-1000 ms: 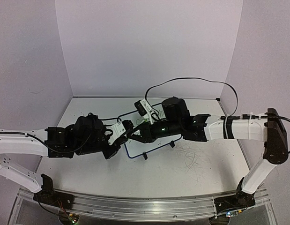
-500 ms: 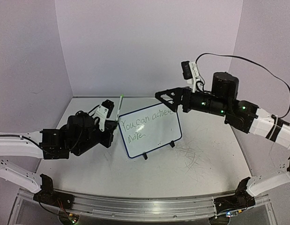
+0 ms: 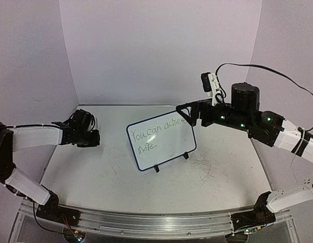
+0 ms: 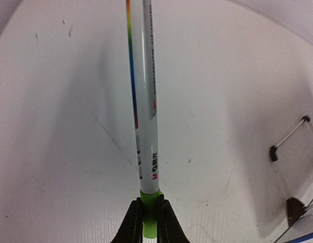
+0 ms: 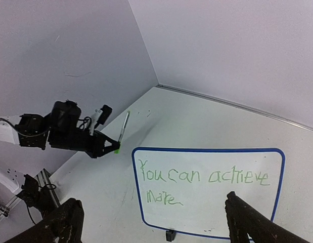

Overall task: Write a sentence on the whiteboard
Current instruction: Place the whiteboard marker in the corner of the board.

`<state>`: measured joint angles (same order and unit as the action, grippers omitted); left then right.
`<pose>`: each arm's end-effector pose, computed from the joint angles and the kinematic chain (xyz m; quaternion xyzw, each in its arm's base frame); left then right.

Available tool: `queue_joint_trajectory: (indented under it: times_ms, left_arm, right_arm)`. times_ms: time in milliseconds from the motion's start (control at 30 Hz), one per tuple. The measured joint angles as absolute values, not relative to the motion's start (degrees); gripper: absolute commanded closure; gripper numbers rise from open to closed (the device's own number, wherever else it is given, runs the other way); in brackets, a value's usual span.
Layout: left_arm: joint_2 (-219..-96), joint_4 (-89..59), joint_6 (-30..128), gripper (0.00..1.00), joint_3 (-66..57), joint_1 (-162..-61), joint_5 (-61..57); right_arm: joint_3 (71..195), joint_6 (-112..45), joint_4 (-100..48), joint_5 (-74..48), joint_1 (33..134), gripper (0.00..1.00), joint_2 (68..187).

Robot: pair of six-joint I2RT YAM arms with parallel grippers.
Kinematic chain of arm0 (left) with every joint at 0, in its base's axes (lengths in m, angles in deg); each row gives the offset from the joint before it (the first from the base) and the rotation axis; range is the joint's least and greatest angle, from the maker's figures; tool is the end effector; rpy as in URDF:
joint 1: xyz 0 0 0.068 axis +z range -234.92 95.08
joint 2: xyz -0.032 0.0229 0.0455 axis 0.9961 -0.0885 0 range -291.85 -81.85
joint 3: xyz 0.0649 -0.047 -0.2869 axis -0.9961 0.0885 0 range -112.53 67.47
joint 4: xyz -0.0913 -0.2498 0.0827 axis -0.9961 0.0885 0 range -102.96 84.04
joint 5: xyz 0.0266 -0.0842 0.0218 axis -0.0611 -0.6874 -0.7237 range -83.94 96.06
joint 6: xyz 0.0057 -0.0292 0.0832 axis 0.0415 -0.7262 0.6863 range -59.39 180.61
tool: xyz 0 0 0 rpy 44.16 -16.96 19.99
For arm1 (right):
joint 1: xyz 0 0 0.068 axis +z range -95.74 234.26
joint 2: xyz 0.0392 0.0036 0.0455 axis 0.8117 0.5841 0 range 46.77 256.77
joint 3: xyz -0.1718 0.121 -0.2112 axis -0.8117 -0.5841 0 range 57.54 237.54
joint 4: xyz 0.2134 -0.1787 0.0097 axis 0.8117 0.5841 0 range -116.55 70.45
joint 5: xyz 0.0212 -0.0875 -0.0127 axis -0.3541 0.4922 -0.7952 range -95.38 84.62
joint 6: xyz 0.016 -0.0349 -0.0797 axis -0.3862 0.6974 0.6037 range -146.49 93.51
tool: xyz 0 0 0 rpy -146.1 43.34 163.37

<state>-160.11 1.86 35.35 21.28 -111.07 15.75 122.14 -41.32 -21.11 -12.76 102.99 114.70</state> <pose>0.2925 -0.1288 0.1978 -0.0238 0.9269 -0.0880 0.3639 0.2084 0.2528 0.4034 -0.2609 0.7125 0.3836 0.5265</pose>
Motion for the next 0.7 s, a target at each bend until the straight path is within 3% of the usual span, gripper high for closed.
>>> queue_joint_trajectory:
  times_ms: [167, 333, 500, 700]
  left_arm:
    - [-173.87, 3.87, 36.67, 1.00, 21.06, -110.27, 9.55]
    - [-178.81, 4.17, 37.65, 0.98, 17.18, -110.07, 8.00]
    - [-180.40, 4.36, 38.15, 0.64, 15.64, -110.09, 8.16]
    - [-173.72, 10.36, 38.29, 0.31, 14.47, -110.07, 12.72]
  right_arm:
    - [122.14, -39.60, -19.58, -11.09, 102.99, 0.02, 113.44]
    - [122.14, -38.33, -19.10, -9.70, 102.99, 0.02, 110.82]
    - [122.14, -37.30, -18.48, -8.01, 102.99, 0.02, 109.02]
    - [123.61, -34.85, -15.30, -2.39, 102.99, 0.02, 107.47]
